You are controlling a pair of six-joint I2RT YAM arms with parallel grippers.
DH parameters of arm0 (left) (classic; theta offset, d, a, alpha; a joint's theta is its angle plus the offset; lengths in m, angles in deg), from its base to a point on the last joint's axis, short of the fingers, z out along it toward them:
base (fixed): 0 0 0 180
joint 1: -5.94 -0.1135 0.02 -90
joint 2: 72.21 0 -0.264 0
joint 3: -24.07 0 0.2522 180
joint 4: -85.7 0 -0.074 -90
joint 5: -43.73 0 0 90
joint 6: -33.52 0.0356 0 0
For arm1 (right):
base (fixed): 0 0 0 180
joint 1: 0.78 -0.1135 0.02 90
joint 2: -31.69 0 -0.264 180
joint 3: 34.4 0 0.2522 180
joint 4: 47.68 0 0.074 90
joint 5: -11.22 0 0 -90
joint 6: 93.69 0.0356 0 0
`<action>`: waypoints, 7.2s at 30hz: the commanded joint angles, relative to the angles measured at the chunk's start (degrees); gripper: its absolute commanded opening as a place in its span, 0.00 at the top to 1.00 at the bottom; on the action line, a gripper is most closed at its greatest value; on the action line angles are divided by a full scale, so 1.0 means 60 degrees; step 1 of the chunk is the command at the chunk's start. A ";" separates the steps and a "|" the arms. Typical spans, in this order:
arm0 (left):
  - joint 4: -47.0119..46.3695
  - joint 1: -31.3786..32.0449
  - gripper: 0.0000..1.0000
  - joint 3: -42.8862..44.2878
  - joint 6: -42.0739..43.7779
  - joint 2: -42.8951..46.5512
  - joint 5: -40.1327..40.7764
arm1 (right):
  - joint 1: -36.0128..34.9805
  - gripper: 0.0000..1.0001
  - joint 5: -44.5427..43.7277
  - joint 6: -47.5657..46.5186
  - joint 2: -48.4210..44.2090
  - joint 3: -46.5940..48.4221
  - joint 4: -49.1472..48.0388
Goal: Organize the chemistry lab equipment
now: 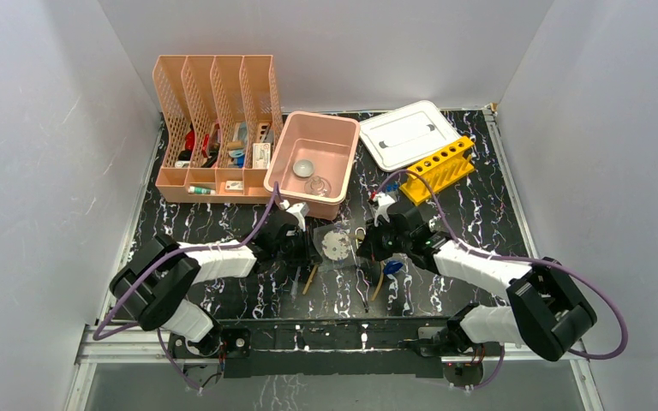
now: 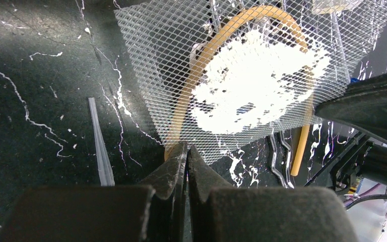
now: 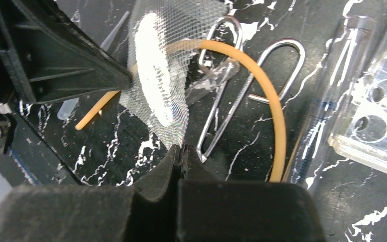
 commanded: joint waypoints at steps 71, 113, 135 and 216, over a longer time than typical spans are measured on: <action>0.4668 0.0098 0.20 0.2959 0.2169 0.4669 0.2563 | 0.1766 0.03 0.1954 -0.0028 0.5463 0.9472 -0.1762; 0.4899 0.0508 0.57 0.1707 0.1472 0.0580 0.3077 | 0.1650 0.15 -0.0330 -0.0920 0.0441 0.4192 -0.0233; 0.5279 0.1181 1.00 0.1049 0.0700 0.0529 0.3275 | 0.1653 0.16 -0.0982 -0.1453 0.0461 0.4202 0.0280; 0.4825 -0.2246 0.39 0.7685 0.3733 0.0245 0.2211 | -0.0102 0.45 -0.1884 -0.1960 0.2549 0.2480 0.1579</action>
